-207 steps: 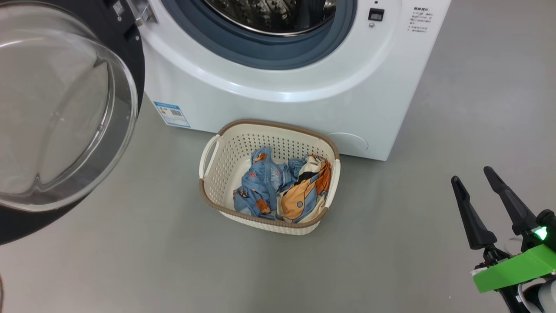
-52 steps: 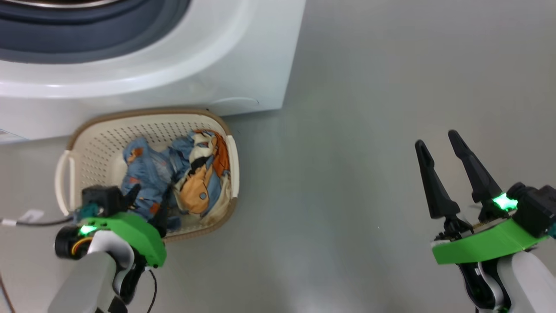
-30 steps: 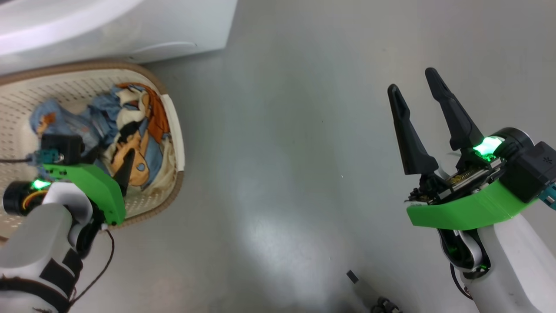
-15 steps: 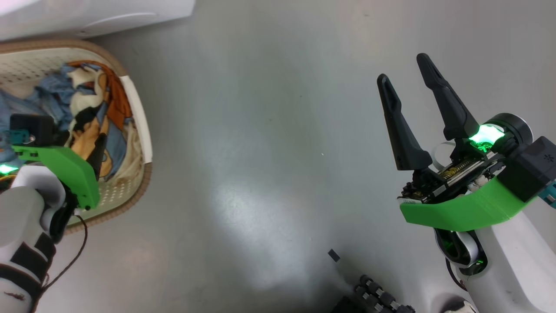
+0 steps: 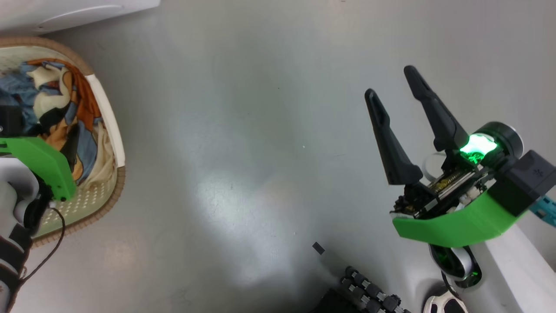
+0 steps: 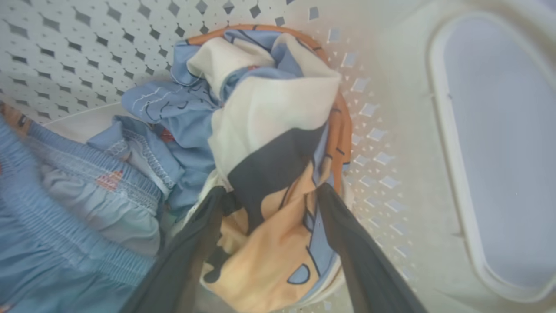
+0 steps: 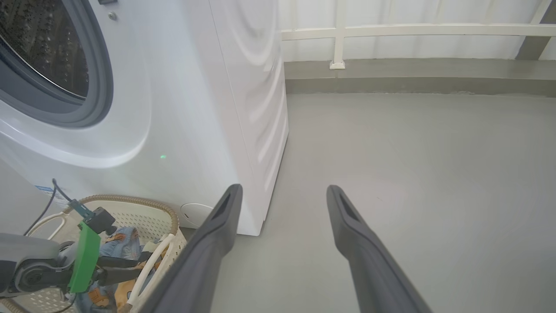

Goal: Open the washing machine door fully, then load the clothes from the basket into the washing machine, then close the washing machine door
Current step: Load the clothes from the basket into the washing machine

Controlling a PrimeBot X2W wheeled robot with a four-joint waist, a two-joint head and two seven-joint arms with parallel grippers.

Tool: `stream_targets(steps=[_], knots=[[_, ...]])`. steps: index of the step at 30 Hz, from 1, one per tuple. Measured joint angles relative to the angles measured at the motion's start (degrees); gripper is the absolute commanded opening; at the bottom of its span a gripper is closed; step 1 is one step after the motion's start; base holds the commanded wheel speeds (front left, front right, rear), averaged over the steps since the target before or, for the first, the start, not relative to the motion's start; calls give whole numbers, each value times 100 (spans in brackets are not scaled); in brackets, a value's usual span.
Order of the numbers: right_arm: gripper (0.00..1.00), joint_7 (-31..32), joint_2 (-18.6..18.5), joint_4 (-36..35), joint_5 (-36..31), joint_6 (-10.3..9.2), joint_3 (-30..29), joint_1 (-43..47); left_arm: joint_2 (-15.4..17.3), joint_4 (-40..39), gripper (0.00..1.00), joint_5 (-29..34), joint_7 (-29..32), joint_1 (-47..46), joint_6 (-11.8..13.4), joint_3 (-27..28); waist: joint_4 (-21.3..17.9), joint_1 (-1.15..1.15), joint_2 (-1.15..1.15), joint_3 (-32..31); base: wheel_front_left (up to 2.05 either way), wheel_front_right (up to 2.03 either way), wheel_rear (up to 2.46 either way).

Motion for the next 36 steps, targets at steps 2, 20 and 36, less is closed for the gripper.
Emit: stream_targets(steps=[2,20,36], knots=[[100,0,-4,-36,-24,0,14,93,-22,11,100,-125,12,-10,-7,-68,-42,-1,0,-1,0,0,0],[100,0,-57,-56,-96,0,-69,196,-168,-112,0,-842,-166,-6,-7,-468,97,-1,0,-272,0,0,0],[100,-1,-303,282,-49,0,-282,292,-326,-119,0,-1302,-1104,497,-7,-535,565,-1,0,-1130,0,0,0]])
